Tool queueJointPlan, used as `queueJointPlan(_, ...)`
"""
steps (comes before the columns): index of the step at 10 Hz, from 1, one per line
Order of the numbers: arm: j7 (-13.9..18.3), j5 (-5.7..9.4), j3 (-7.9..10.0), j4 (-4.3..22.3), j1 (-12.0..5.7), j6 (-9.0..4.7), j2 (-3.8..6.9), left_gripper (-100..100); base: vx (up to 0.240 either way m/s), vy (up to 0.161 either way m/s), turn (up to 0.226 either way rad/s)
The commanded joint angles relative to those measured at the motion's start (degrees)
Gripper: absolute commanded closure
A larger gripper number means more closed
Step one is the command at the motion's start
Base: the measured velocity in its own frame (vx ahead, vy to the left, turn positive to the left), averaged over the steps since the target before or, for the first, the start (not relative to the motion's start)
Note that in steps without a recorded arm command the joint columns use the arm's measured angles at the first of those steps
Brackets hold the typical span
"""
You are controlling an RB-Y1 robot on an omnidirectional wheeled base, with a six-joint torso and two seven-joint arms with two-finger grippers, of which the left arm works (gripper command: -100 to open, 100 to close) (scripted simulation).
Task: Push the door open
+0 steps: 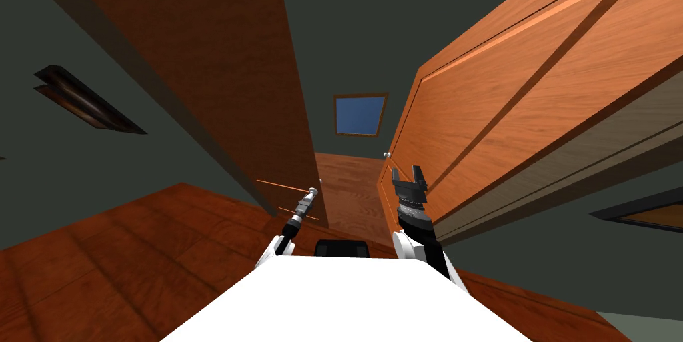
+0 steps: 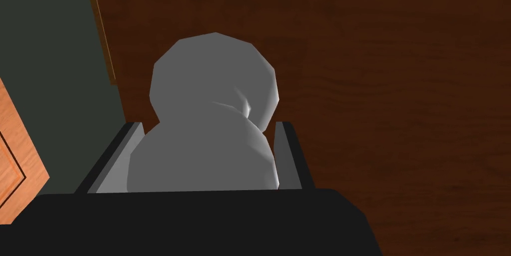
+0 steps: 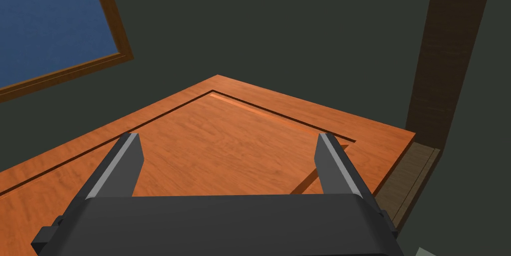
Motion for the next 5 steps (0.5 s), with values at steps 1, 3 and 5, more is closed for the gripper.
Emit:
queueJointPlan(1,1.60,0.39,0.28,0.17,-0.23,-0.16,0.16,100,0.016,-0.005,-0.008)
queueJointPlan(3,4.99,0.93,0.60,0.22,-0.33,0.02,0.32,100,0.018,-0.009,-0.019)
queueJointPlan(5,6.71,1.21,0.77,0.25,-0.37,0.11,0.40,100,0.020,-0.010,-0.015)
